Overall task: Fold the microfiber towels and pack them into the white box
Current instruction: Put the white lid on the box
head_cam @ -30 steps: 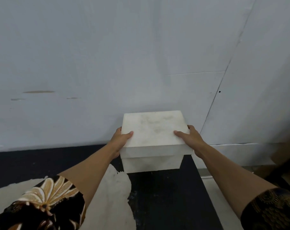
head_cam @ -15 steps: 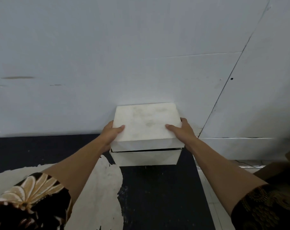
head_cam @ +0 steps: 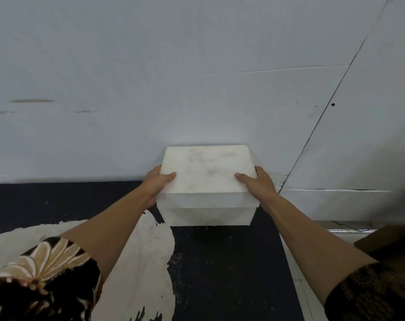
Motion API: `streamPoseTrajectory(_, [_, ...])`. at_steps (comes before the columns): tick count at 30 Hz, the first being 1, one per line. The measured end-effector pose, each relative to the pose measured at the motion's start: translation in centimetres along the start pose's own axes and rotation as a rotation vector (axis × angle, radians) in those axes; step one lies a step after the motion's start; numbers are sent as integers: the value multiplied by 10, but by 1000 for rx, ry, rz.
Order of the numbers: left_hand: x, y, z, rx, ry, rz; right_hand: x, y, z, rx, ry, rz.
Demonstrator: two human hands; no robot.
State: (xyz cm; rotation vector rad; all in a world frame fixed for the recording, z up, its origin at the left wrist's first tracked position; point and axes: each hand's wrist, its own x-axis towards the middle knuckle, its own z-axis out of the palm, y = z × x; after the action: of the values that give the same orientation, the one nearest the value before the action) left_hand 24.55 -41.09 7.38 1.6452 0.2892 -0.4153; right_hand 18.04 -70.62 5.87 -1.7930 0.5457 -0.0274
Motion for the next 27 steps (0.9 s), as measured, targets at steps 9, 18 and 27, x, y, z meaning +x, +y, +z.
streamPoseTrajectory(9, [11, -8, 3, 51, 22, 67, 6, 6, 6, -10, 20, -44])
streamPoseTrajectory(18, [13, -27, 5, 101, 10, 41, 1, 22, 14, -45, 31, -38])
streamPoseTrajectory(27, [15, -30, 10, 311, -11, 59, 7, 36, 24, -226, 81, -62])
